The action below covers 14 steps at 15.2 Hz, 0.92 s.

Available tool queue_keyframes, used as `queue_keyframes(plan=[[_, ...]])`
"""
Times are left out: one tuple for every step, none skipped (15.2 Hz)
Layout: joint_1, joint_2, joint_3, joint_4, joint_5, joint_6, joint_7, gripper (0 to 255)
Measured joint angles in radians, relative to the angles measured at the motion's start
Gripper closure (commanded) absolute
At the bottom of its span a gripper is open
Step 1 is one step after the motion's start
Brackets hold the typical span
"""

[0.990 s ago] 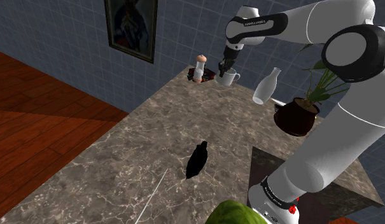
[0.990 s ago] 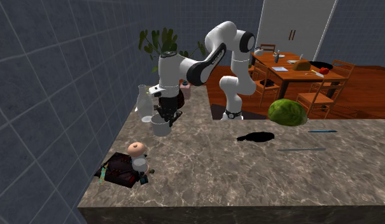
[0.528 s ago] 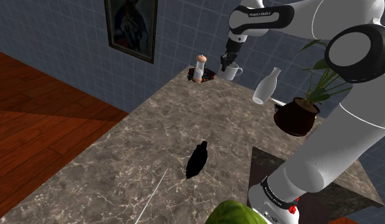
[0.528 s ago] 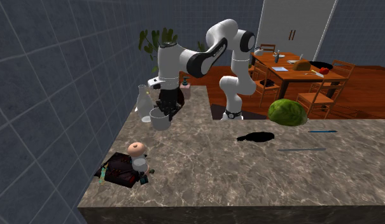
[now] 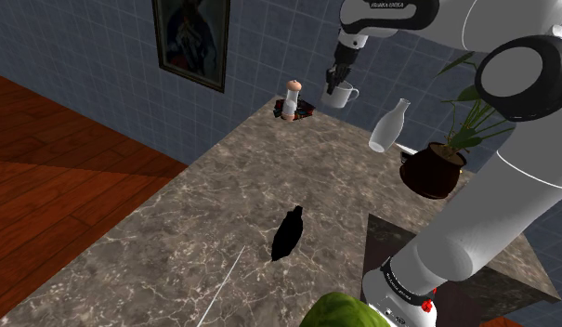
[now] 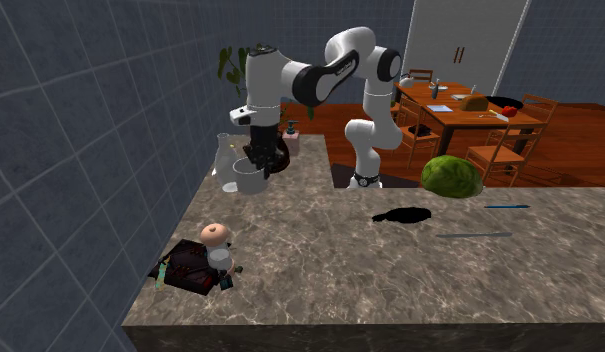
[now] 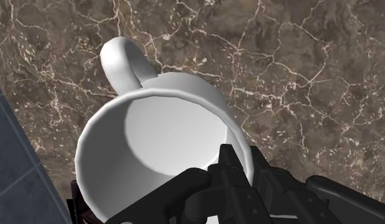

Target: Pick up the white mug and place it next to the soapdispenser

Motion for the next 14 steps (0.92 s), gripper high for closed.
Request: queue_keyframes(plan=[[0.001, -0.002, 0.001, 0.012, -0.001, -0.015, 0.001, 255], [0.001, -0.004, 0.0, 0.024, -0.001, -0.028, 0.001, 255], [0.0, -0.002, 0.0, 0.04, 0.0, -0.042, -0.001, 255], [0.0, 0.001, 0.0, 0.058, 0.0, -0.057, 0.0, 255], [0.0, 0.003, 0.0, 0.075, 0.001, -0.072, 0.0, 255], [0.0, 0.004, 0.0, 0.088, 0.001, -0.084, 0.0, 255], [0.0, 0.007, 0.0, 0.107, 0.002, -0.1, -0.001, 255], [0.0, 0.006, 0.0, 0.119, 0.002, -0.113, -0.002, 255], [-0.001, 0.008, -0.001, 0.135, 0.003, -0.127, -0.003, 255], [-0.002, 0.009, -0.001, 0.15, 0.003, -0.14, -0.005, 255], [-0.003, 0.016, -0.002, 0.172, 0.005, -0.157, -0.006, 255], [-0.003, 0.019, -0.002, 0.185, 0.006, -0.167, -0.007, 255], [-0.006, 0.004, -0.005, 0.169, 0.002, -0.166, -0.013, 255], [-0.012, -0.019, -0.011, 0.147, -0.002, -0.165, -0.025, 255]])
